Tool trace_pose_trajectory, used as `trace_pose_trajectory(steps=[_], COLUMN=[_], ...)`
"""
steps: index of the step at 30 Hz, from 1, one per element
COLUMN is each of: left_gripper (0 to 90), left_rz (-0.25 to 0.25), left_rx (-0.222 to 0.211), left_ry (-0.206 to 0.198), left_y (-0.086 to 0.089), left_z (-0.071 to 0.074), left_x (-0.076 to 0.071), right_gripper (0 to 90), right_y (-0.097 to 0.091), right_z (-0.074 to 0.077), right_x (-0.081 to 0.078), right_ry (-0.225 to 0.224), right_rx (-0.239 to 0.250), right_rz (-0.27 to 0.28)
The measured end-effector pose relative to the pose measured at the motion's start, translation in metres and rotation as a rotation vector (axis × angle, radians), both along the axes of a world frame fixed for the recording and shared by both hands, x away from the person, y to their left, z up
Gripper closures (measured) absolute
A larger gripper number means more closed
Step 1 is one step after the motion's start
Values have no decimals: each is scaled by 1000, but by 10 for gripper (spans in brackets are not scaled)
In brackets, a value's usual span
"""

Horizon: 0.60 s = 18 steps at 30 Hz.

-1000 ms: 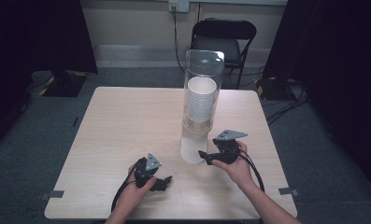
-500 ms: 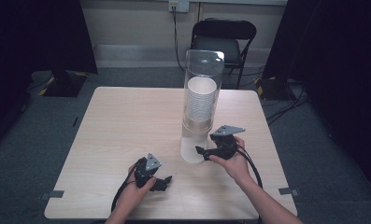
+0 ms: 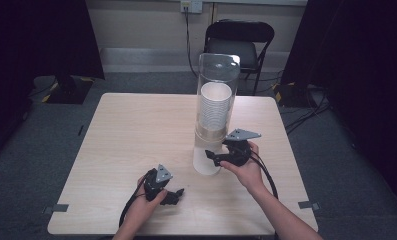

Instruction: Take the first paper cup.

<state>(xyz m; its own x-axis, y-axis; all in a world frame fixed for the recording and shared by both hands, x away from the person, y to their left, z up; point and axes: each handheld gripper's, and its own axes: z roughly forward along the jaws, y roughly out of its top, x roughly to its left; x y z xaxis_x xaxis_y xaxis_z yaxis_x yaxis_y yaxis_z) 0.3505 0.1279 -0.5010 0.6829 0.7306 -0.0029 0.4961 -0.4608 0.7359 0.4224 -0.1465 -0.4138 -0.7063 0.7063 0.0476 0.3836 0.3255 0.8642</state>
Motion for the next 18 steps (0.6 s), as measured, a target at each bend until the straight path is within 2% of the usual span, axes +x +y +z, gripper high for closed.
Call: trace_pose_trajectory(steps=[12, 13, 16, 18], left_gripper=[141, 141, 141, 141], left_rz=[-2, -2, -2, -3], left_rx=[0, 0, 0, 1], left_ry=[1, 1, 1, 0], left_y=[0, 0, 0, 0], left_z=[0, 0, 0, 0], left_x=[0, 0, 0, 0], right_gripper=[222, 227, 230, 227], right_y=[11, 13, 14, 14], right_z=[6, 5, 4, 3], right_x=[9, 11, 12, 14], right_ry=[-24, -18, -24, -37], right_rx=[31, 51, 51, 83], right_rz=[-1, -2, -12, -1])
